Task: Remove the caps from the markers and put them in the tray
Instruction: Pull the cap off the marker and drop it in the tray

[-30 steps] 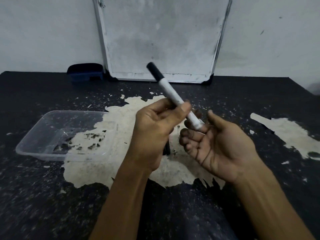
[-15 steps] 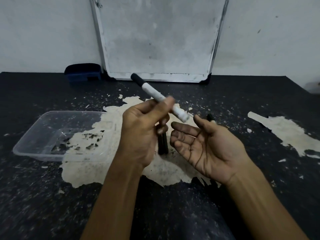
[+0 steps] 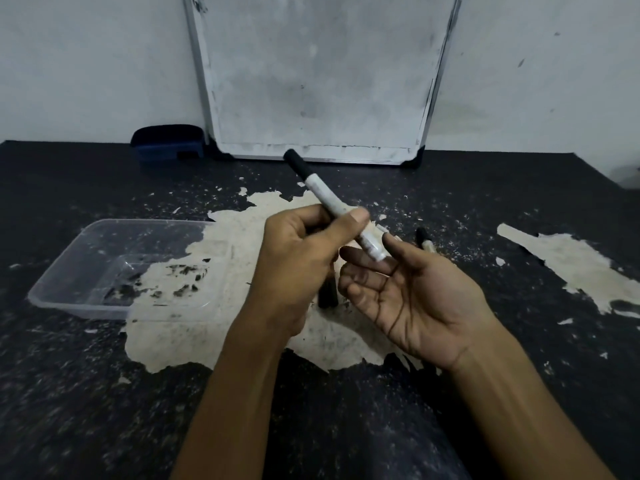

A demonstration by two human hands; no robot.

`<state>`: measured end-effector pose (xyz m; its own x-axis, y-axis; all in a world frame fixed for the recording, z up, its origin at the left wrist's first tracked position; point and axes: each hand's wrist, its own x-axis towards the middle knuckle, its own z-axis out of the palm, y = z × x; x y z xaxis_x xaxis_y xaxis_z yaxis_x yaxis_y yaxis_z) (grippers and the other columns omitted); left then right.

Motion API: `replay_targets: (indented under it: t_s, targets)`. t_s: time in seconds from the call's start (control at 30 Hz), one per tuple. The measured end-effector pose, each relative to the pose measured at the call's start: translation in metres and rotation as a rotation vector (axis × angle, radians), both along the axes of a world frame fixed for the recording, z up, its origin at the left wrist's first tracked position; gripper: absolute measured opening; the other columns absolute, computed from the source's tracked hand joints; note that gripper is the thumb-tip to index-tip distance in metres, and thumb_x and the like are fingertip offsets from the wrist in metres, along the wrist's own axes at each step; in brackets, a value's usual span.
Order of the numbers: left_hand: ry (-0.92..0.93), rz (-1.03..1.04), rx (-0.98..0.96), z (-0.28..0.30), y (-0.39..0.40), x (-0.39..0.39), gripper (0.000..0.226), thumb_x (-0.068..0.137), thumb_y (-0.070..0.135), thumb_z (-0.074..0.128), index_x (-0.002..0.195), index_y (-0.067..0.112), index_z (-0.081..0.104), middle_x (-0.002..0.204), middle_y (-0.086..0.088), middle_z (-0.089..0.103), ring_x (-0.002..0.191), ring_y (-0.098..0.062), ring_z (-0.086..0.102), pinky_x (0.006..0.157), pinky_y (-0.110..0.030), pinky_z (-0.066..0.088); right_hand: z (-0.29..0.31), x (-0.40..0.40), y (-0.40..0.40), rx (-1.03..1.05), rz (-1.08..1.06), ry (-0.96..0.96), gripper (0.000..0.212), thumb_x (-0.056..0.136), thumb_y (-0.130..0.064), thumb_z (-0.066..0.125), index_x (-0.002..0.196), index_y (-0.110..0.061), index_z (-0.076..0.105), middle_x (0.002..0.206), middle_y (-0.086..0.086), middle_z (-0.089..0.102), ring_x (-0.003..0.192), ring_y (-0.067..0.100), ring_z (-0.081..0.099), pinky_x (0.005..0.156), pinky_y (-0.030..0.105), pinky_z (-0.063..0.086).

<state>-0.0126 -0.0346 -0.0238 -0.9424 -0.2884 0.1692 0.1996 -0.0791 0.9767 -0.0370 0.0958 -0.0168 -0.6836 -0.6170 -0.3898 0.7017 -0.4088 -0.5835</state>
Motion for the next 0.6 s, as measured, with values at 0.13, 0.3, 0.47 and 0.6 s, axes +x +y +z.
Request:
replay_targets:
  t_s: [0.13, 0.3, 0.47, 0.6]
  targets:
    - [-0.027, 0.0, 0.0, -0.0004, -0.0011, -0.0018, 0.013, 0.088, 0.014, 0.07, 0.08, 0.003, 0.073, 0.069, -0.007, 0.072, 0.06, -0.01, 0.066, 0.058, -0.024, 0.053, 0.0016, 0.0003, 0.0004, -0.005, -0.004, 0.015, 0.043, 0.098, -0.031, 0.042, 0.117, 0.004, 0.058, 0.067, 0.021, 0.066, 0.055, 0.027, 0.069, 0.05, 0.028, 0.059]
    - [-0.062, 0.007, -0.091, -0.0025, 0.0016, 0.0003, 0.01, 0.085, 0.016, 0.074, 0.075, 0.012, 0.073, 0.07, -0.017, 0.073, 0.06, -0.022, 0.067, 0.051, -0.039, 0.057, -0.001, -0.0005, 0.0007, 0.001, 0.019, 0.039, 0.049, 0.098, -0.03, 0.043, 0.124, 0.008, 0.058, 0.076, 0.022, 0.065, 0.058, 0.027, 0.069, 0.053, 0.029, 0.061]
    - [-0.06, -0.041, 0.001, 0.0035, 0.0005, 0.0028, 0.015, 0.086, 0.011, 0.071, 0.071, 0.01, 0.071, 0.058, 0.002, 0.07, 0.048, -0.004, 0.062, 0.044, -0.016, 0.045, -0.0033, -0.0018, 0.0005, 0.052, 0.03, 0.053, 0.039, 0.097, -0.033, 0.044, 0.108, 0.0, 0.061, 0.075, 0.023, 0.064, 0.057, 0.029, 0.069, 0.055, 0.03, 0.06]
    - [-0.079, -0.086, -0.092, -0.0002, -0.0021, 0.0023, 0.012, 0.085, 0.017, 0.073, 0.076, 0.01, 0.074, 0.07, -0.015, 0.073, 0.06, -0.015, 0.067, 0.052, -0.039, 0.057, -0.0058, -0.003, -0.0005, 0.062, 0.027, 0.05, 0.042, 0.098, -0.034, 0.042, 0.107, 0.002, 0.062, 0.074, 0.022, 0.064, 0.055, 0.028, 0.068, 0.055, 0.031, 0.059]
